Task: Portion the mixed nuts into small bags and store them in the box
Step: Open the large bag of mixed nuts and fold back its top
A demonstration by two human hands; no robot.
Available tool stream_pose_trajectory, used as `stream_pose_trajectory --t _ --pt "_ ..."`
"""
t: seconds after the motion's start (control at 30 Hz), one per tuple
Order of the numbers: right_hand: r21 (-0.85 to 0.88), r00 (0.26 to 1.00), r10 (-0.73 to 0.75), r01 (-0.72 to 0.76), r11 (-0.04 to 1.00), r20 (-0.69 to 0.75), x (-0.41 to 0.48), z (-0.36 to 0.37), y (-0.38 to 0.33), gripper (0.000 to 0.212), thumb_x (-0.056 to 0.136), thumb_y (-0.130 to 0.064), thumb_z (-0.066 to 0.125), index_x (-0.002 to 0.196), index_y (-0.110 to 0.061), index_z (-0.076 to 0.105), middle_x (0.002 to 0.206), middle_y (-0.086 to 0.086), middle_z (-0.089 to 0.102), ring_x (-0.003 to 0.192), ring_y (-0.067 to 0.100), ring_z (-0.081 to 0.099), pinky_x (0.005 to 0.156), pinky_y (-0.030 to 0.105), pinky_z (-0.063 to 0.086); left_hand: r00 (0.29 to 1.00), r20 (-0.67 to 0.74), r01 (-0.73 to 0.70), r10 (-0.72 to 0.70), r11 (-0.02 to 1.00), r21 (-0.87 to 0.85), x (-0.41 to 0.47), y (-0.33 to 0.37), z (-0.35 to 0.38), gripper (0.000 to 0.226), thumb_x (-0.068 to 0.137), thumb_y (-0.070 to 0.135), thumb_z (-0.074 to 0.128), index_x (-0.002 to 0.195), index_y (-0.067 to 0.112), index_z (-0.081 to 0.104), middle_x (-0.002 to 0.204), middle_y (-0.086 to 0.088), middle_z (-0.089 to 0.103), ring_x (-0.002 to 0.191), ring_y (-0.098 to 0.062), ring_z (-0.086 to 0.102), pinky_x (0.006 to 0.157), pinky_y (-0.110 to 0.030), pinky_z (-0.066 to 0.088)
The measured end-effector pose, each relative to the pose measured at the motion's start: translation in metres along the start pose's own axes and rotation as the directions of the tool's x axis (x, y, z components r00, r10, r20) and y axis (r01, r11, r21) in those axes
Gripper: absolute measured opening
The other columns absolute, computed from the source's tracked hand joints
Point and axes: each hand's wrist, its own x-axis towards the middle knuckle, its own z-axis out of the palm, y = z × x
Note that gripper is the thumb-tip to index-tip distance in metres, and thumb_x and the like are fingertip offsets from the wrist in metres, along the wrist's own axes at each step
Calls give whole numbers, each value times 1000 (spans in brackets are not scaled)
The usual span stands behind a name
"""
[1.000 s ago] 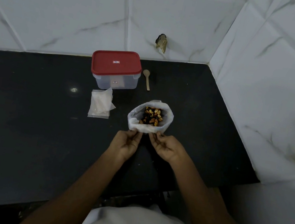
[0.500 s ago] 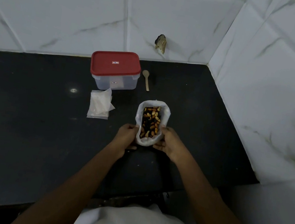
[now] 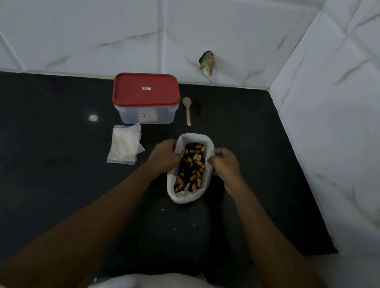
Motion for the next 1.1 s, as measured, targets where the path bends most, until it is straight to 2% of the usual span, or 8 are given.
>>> stream_pose_trajectory --t 0.27,0.47,0.6,0.7,0.8,0.93,1.03,1.1 --pt "-243 966 -257 246 938 -14 27 5 -16 37 95 -23 60 131 -16 58 121 0 63 112 15 58 95 32 49 981 -124 -133 146 985 109 32 7 -3 32 96 28 57 127 16 57 118 0 62 101 -8 56 72 -18 41" --pt "-404 939 -344 325 855 27 41 5 -25 19 98 -25 57 108 -15 70 98 -2 66 92 11 60 70 22 42 992 -59 -96 108 981 171 48 10 -8 22 99 35 52 94 19 66 78 5 60 71 -3 56 59 -20 39" --pt "-153 982 -173 183 971 81 49 0 -27 20 100 -26 54 99 -16 72 97 4 69 92 16 63 79 31 50 992 123 7 20 978 -211 51 13 -16 22 95 29 60 98 11 72 85 -2 68 78 -11 62 65 -23 47" --pt "20 989 35 -38 999 140 57 -2 -28 15 97 -27 60 90 -21 71 95 2 70 90 15 64 76 27 53 955 288 210 -68 841 -498 50 10 -21 19 91 22 66 103 9 72 100 -8 72 94 -19 66 78 -30 56" --pt "17 961 144 -152 988 235 68 -8 -24 32 92 -37 64 111 -13 72 117 12 68 111 26 62 101 45 49 882 453 434 -131 602 -670 52 5 -22 31 92 22 64 117 2 66 112 -18 68 103 -26 65 92 -39 54" --pt "154 948 197 -240 958 248 65 -3 -26 31 99 -29 55 115 -5 65 110 13 68 106 26 63 99 40 48 839 510 533 -189 473 -702 51 8 -19 34 97 28 57 118 2 63 101 -17 71 92 -25 68 77 -39 57" --pt "-7 936 267 -273 962 228 64 11 -38 17 101 -23 52 105 -8 60 91 8 61 81 18 58 84 31 47 884 405 457 -236 618 -639 52 20 -11 36 101 28 49 124 1 57 99 -13 66 92 -23 63 84 -37 53" --pt "-106 939 285 -269 957 192 63 13 -39 23 102 -26 50 106 -6 59 100 10 62 90 22 59 88 30 46 938 285 323 -197 794 -515 55 23 -7 38 101 33 48 127 6 54 107 -9 61 101 -22 60 94 -39 50"
